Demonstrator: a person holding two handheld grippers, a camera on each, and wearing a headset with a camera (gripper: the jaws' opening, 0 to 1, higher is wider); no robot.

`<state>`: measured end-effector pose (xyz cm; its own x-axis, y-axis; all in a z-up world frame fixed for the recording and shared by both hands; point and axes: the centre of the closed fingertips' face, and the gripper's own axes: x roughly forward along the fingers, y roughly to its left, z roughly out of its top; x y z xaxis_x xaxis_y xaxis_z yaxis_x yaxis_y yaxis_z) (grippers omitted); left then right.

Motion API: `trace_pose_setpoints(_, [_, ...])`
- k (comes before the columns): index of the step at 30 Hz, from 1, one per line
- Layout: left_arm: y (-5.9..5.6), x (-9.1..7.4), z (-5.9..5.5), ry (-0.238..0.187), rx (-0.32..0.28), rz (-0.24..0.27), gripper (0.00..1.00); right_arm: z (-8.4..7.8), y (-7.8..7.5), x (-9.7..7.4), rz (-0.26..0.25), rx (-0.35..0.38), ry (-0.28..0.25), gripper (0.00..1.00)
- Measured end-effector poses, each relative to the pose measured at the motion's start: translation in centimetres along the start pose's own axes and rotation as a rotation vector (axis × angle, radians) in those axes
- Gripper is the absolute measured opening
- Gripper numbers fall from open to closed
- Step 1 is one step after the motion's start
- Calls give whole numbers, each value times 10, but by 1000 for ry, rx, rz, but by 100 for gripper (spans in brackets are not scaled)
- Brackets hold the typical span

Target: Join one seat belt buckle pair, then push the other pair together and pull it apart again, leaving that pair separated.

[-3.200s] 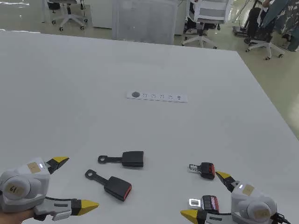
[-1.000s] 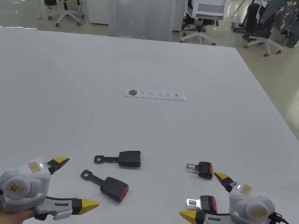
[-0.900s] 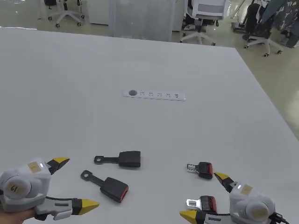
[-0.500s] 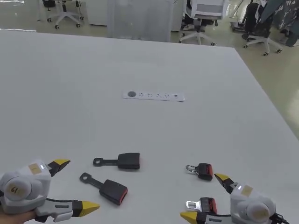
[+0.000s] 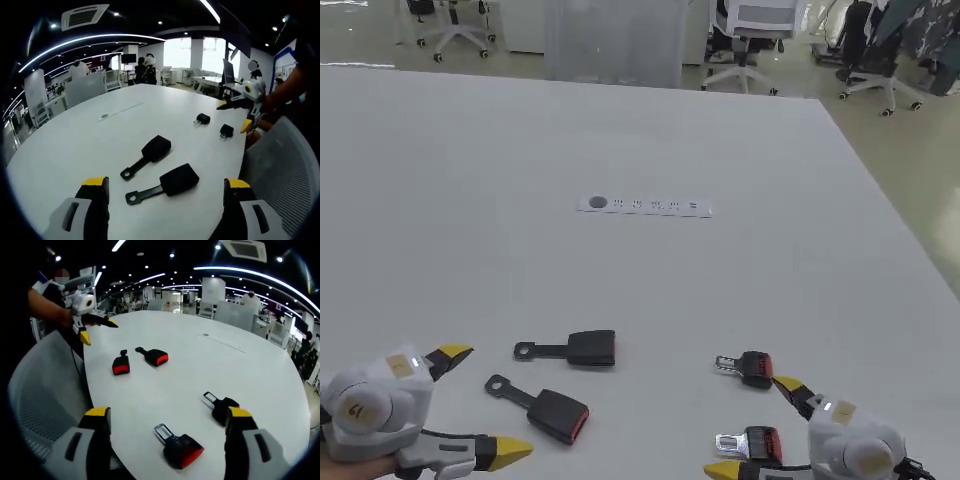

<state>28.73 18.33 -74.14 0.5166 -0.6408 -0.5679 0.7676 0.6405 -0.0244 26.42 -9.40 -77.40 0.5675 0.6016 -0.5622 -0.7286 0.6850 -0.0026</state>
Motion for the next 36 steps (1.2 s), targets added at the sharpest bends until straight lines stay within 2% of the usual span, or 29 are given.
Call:
trace_pose_setpoints(6, [0, 7, -2, 14, 10, -14, 98, -4, -4, -2, 15, -1, 14, 94])
trace_pose_setpoints(11, [-2, 16, -4, 38, 40, -33, 98, -9, -5, -4, 31, 7, 23, 94])
trace_pose_setpoints(19, [-7, 28, -1, 54, 82, -61, 98, -19, -5, -5, 64, 10, 52, 91])
trace_pose_setpoints(25, [-10, 38, -6, 89, 126, -91, 97, -27, -4, -3, 117, -3, 76, 88])
trace_pose_setpoints(30, [-13, 47, -10, 121, 166, -128, 94, -37, -2, -1, 165, -33, 119, 86])
trace_pose_setpoints(34, [-18, 56, -13, 157, 227, -168, 92, -43, -5, -1, 198, -43, 144, 82])
trace_pose_setpoints(36, [-25, 62, -18, 178, 256, -206, 90, -46, -5, -2, 223, -53, 154, 81])
